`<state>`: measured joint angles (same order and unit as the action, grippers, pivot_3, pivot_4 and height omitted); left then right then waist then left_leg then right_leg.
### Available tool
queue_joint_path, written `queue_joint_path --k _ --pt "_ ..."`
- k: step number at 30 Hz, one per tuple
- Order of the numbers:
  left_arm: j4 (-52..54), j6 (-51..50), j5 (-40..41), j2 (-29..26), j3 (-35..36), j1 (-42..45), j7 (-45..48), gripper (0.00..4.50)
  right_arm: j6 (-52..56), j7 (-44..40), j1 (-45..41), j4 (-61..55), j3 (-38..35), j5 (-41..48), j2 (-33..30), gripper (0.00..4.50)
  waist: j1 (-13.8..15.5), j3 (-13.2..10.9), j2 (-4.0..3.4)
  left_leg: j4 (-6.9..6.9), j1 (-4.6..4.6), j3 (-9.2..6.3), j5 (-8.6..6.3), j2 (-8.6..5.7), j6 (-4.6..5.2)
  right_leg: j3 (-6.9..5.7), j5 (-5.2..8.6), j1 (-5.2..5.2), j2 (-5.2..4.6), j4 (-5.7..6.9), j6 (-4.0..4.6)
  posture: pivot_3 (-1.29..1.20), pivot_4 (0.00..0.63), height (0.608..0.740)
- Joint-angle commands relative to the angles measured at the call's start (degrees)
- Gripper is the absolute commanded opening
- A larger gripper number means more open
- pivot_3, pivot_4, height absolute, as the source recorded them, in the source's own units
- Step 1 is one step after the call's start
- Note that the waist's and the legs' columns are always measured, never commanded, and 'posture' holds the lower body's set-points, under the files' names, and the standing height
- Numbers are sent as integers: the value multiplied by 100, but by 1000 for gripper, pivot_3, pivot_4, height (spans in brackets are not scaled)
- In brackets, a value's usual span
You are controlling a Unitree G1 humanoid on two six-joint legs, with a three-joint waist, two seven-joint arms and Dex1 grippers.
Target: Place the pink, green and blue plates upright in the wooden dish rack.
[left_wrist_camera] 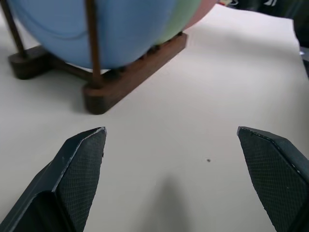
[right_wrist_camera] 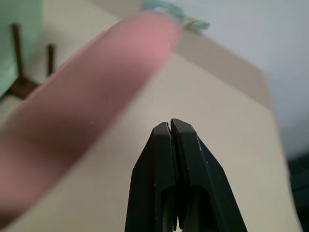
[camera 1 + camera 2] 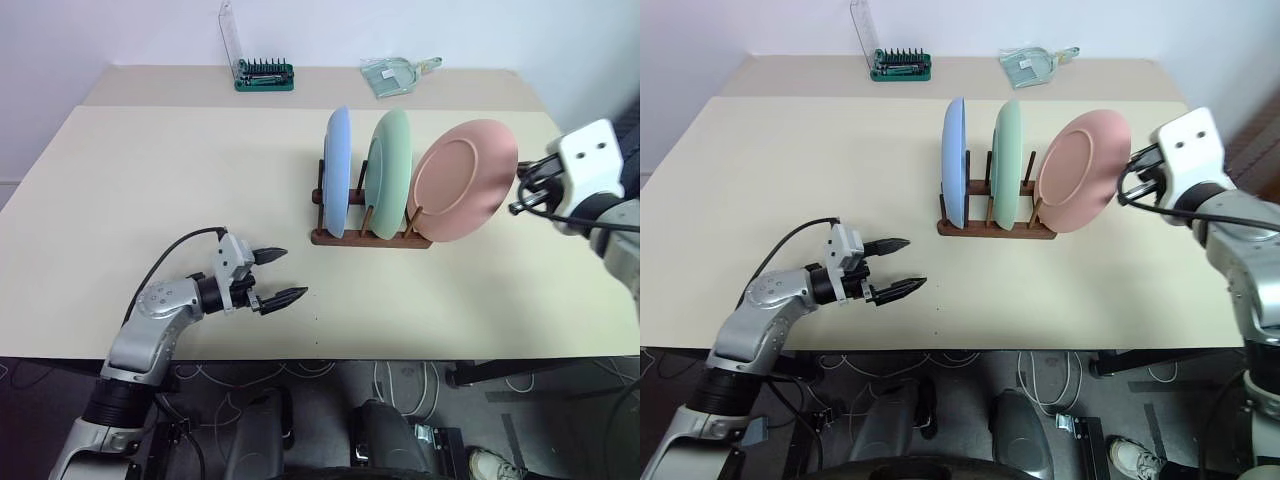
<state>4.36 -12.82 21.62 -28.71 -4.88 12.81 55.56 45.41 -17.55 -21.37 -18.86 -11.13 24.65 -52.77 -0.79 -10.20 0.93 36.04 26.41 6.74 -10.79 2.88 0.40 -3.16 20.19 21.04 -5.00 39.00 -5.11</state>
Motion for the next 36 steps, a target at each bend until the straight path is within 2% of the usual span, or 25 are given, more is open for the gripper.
queue_joint_path --k 1,14,22,31,34,36 --pt "62 203 -110 81 -41 86 -41 4500 -142 -102 -158 -248 -132 -99 110 13 4 0 -1 0 0 0 0 0 0 0 0 0 0 0 0 0 150 732" --pt "386 -4 -119 220 -120 9 -304 4500 -113 -746 -400 -796 55 -43 279 13 -1 -1 -1 1 -1 -2 -1 0 1 0 0 -3 -1 0 0 0 150 732" --pt "285 110 -183 310 11 77 -512 4500 -144 -636 -260 -510 -168 -545 84 13 4 0 -1 2 -2 -2 -1 0 1 -1 0 -4 -1 0 0 0 150 732" --pt "-998 735 -567 -98 587 434 -772 4500 -1497 -1520 1380 108 -1343 -262 645 13 -7 1 0 2 -5 -2 -1 0 2 -6 1 -11 13 -2 -2 0 150 732" --pt "-1365 868 -566 -403 885 477 -710 4500 -1999 -1949 2028 187 -1220 -396 692 13 -14 2 -1 6 -9 -1 -2 -1 4 -5 0 -14 12 1 -3 0 150 732" --pt "-1370 832 -542 -564 1029 450 -717 4500 -2054 -2239 2175 223 -1234 -62 852 13 -24 2 -1 5 -11 -2 -3 0 6 -5 1 -14 13 1 -3 0 150 732"
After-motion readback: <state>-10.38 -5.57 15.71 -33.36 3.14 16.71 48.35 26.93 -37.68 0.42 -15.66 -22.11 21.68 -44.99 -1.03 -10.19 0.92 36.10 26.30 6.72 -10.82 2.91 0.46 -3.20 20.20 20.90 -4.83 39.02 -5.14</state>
